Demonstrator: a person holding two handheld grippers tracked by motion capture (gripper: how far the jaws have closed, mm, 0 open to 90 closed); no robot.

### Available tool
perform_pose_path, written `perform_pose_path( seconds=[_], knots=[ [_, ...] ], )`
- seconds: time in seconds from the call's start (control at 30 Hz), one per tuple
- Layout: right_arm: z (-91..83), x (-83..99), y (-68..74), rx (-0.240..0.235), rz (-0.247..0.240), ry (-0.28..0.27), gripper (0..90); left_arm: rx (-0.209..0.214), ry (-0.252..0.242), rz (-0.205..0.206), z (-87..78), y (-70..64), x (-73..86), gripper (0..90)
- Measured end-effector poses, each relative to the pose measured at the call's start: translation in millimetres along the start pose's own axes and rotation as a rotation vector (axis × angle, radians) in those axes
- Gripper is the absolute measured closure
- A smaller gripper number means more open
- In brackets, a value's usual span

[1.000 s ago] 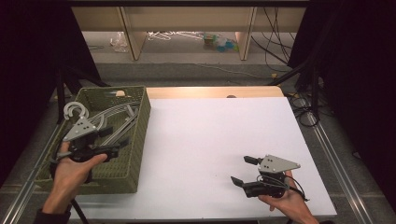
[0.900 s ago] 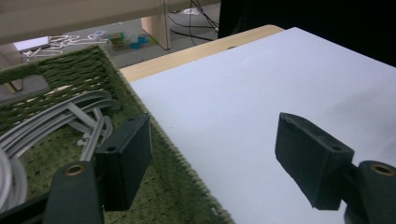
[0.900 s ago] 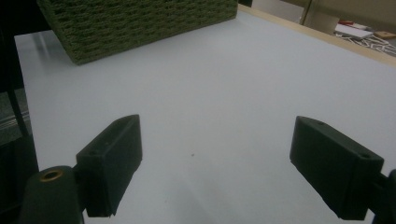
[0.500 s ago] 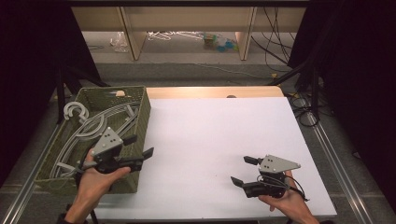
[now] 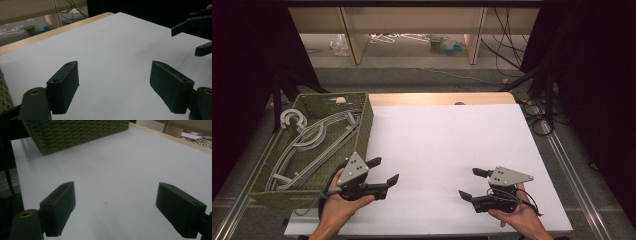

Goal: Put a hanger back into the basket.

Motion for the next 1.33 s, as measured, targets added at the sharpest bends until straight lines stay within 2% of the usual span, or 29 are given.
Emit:
perform_pose_path(
  seconds=[0.07,0.13,0.17,0.2,0.23,0.27,0.3,0.43,0.6,0.63,0.67,0.93,1.07,1.33],
  knots=[
    [0.0,-0.1,1.2,-0.011,0.000,0.004,17.0,0.009,0.006,0.004,2.3,-2.7,5.8,22.5],
    [0.0,-0.8,0.9,-0.004,-0.009,-0.001,17.0,-0.002,0.007,0.038,5.0,-4.4,13.4,22.5],
    [-0.2,-0.8,1.3,-0.001,-0.009,0.000,16.8,0.002,0.019,0.042,6.1,-6.4,18.0,22.3],
    [-0.4,-0.7,2.6,-0.006,-0.003,0.002,16.8,0.021,0.025,0.032,7.4,-9.6,22.3,21.8],
    [0.2,-0.7,4.3,-0.011,0.008,-0.003,16.7,0.022,0.037,0.037,7.4,-11.4,26.2,21.7],
    [-1.2,-0.7,3.7,0.009,-0.002,-0.005,16.8,0.030,0.037,0.023,7.9,-14.7,30.0,21.7],
    [-2.3,0.8,5.8,0.004,0.012,0.005,17.0,0.044,0.033,0.007,8.5,-17.3,32.6,21.7],
    [-6.9,6.1,10.4,0.015,0.061,0.026,17.0,0.047,0.048,0.013,7.6,-21.7,39.8,21.7],
    [-15.3,10.9,11.4,0.046,0.082,0.013,16.7,0.029,0.026,0.024,3.7,-22.3,39.5,21.7],
    [-16.6,13.0,12.8,0.042,0.094,0.025,16.6,0.041,0.016,0.008,3.7,-23.5,39.1,21.7],
    [-17.4,14.6,13.1,0.043,0.087,0.028,16.4,0.033,0.018,0.018,2.7,-23.1,38.5,21.7],
    [-15.3,14.4,15.6,0.016,0.084,0.043,16.2,0.037,0.012,-0.001,2.7,-21.9,37.6,21.7],
    [-15.7,13.1,12.0,0.044,0.063,0.021,16.3,0.045,0.010,-0.009,4.4,-22.8,38.7,21.6],
    [-15.2,13.0,12.6,0.036,0.066,0.026,16.3,0.046,0.022,-0.006,5.0,-23.9,39.5,21.6]
  ],
)
Point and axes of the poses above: each handheld gripper's, and its own axes: z roughly forward along the jaws, x roughly out of its underside, y roughly to its left, the point moved 6 cm from there along z, roughly forward along the jaws, and after that the axes turned 3 degrees about -x, right-handed, at the moved point
